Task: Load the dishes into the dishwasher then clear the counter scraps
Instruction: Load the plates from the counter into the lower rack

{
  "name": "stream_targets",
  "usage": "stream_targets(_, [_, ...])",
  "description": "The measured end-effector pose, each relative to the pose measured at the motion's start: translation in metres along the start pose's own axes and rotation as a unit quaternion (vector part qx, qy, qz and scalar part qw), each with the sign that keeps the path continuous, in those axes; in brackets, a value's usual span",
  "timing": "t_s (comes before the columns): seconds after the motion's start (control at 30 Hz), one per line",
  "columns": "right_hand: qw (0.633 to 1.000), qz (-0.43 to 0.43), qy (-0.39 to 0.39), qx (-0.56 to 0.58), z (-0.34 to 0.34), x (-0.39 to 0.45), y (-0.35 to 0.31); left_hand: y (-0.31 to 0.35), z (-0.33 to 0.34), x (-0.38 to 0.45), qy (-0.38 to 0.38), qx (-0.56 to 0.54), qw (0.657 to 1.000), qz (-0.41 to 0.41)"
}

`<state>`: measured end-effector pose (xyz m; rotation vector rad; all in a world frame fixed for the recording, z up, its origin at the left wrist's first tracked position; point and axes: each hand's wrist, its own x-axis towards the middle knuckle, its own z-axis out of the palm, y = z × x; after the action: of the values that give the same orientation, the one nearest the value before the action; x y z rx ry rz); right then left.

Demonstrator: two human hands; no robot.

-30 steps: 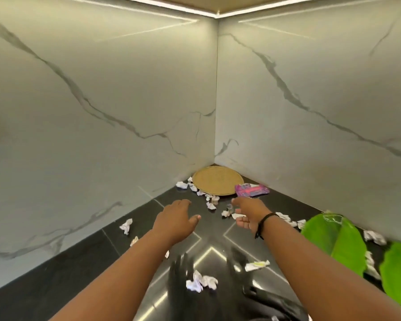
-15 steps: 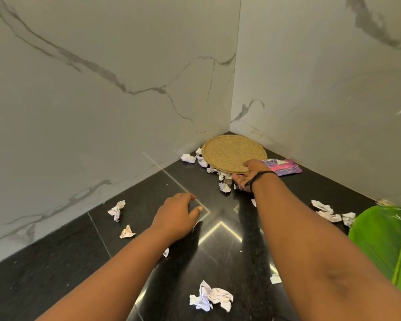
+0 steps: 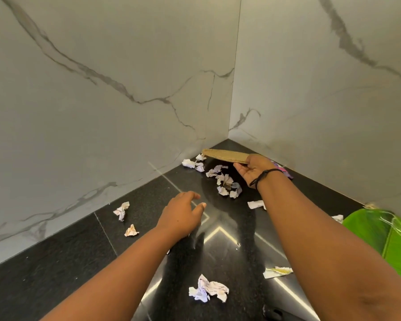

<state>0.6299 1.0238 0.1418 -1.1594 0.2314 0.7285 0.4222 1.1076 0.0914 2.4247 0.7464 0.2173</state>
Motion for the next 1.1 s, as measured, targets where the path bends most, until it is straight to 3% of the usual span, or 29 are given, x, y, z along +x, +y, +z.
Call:
stream_targets(0.43, [0.995, -0.063, -0.072, -0.032, -0.009, -0.175, -0.043, 0.053, -0.062, -0.053, 0.063, -0.24, 0.967, -0.06])
stream_targets(0.5, [0.994, -0.072, -0.073, -0.038, -0.015, -0.21, -0.045, 0.061, -0.072, -0.068, 0.053, -0.371, 0.923, -0.089])
stream_targets(0.6, [0.991, -0.082, -0.086, -0.062, -0.033, -0.265, -0.041, 0.073, -0.09, -0.096, -0.02, -0.586, 0.795, -0.153])
stream_targets(0.73, [0.985, -0.115, -0.071, -0.109, -0.077, -0.339, -0.033, 0.088, -0.102, -0.124, -0.124, -0.712, 0.676, -0.144])
stream_targets(0.83, [0.973, -0.162, -0.036, -0.158, -0.126, -0.393, -0.029, 0.113, -0.093, -0.146, -0.173, -0.757, 0.62, -0.111])
stream_targets(0.9, [0.964, -0.188, 0.011, -0.19, -0.165, -0.426, -0.027, 0.139, -0.079, -0.166, -0.202, -0.74, 0.633, -0.104])
stream_targets(1.03, [0.936, -0.238, 0.129, -0.223, -0.255, -0.49, -0.019, 0.201, -0.031, -0.21, -0.26, -0.635, 0.726, -0.047])
stream_targets(1.1, [0.926, -0.259, 0.181, -0.209, -0.302, -0.528, -0.012, 0.236, -0.004, -0.239, -0.303, -0.593, 0.746, -0.012])
